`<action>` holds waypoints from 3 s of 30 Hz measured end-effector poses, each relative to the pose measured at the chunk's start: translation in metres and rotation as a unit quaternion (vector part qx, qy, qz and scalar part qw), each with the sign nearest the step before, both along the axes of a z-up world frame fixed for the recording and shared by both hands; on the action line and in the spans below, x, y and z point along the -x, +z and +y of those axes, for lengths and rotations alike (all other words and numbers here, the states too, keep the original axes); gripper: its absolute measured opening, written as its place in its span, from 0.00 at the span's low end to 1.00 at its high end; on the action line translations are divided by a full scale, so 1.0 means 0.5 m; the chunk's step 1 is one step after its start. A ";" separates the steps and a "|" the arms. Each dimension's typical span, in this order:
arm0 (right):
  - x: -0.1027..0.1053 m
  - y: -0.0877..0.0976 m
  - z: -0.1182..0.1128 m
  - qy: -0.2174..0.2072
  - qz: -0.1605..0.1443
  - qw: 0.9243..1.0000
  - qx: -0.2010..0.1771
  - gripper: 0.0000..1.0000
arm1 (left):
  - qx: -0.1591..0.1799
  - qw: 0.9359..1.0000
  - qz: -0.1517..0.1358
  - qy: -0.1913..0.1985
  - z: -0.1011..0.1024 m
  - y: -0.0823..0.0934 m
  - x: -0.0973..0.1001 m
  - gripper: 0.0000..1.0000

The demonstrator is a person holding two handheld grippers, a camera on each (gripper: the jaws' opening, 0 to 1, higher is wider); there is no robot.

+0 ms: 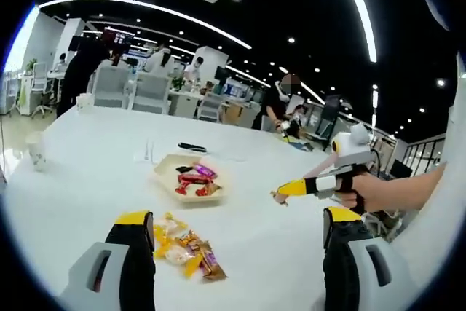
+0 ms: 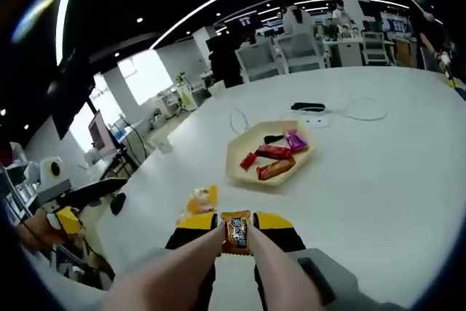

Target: Place the target food into the container with the food tongs after gripping and lifting it, then release it inside without dropping or visibly crushing the food.

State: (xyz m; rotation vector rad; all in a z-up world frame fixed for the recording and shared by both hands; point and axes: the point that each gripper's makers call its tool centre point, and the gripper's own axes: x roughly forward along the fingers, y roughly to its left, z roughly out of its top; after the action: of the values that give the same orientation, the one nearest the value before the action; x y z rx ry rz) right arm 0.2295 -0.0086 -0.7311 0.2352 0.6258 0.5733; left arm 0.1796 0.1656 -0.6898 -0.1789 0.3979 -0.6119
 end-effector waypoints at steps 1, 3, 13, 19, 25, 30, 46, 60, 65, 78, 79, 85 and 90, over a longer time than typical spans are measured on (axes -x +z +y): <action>-0.002 0.000 -0.002 0.002 0.001 1.000 -0.001 0.18 | -0.001 1.000 0.005 0.003 0.006 0.002 -0.001 0.98; -0.012 0.007 -0.008 0.011 -0.003 1.000 -0.009 0.18 | -0.006 0.999 0.000 0.034 0.043 0.035 -0.010 0.97; -0.052 0.065 -0.021 0.039 -0.051 0.998 -0.011 0.18 | -0.017 0.998 -0.001 0.057 -0.003 0.065 0.009 0.98; -0.079 0.106 -0.029 0.033 -0.088 0.996 0.004 0.18 | 0.031 0.999 -0.009 0.037 -0.063 0.073 0.006 0.98; -0.110 0.124 -0.032 0.038 -0.099 0.994 0.015 0.18 | 0.034 0.999 -0.027 0.026 -0.069 0.084 0.003 0.99; -0.136 0.140 -0.030 0.035 -0.103 0.994 0.013 0.18 | 0.036 0.998 -0.007 0.044 -0.041 0.076 0.002 0.99; -0.191 0.177 0.073 0.056 -0.122 0.991 0.019 0.19 | 0.034 0.996 -0.036 0.077 0.058 0.108 0.005 0.99; -0.174 0.178 0.163 0.091 -0.129 0.987 0.031 0.19 | -0.007 0.997 -0.021 0.081 0.092 0.075 0.029 0.98; -0.156 0.146 0.166 0.091 -0.117 0.988 0.035 0.19 | 0.014 0.996 -0.004 0.082 0.075 0.061 0.046 0.98; -0.186 0.190 0.136 0.060 -0.150 0.986 0.040 0.19 | 0.036 0.995 -0.014 0.091 0.064 0.079 0.071 0.98; -0.194 0.196 0.138 0.059 -0.157 0.985 0.043 0.19 | 0.038 0.995 -0.017 0.093 0.068 0.079 0.068 0.98; -0.228 0.204 0.140 0.045 -0.161 0.985 0.043 0.19 | 0.034 0.994 -0.023 0.102 0.081 0.095 0.065 0.97; -0.235 0.183 0.148 0.043 -0.160 0.985 0.051 0.19 | 0.041 0.993 -0.037 0.109 0.092 0.117 0.063 0.97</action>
State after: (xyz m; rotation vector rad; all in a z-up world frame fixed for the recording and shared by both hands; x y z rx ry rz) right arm 0.3471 0.0657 -0.6396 0.0181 0.3525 0.6437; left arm 0.1483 0.2118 -0.6313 -0.2742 0.2771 -0.4190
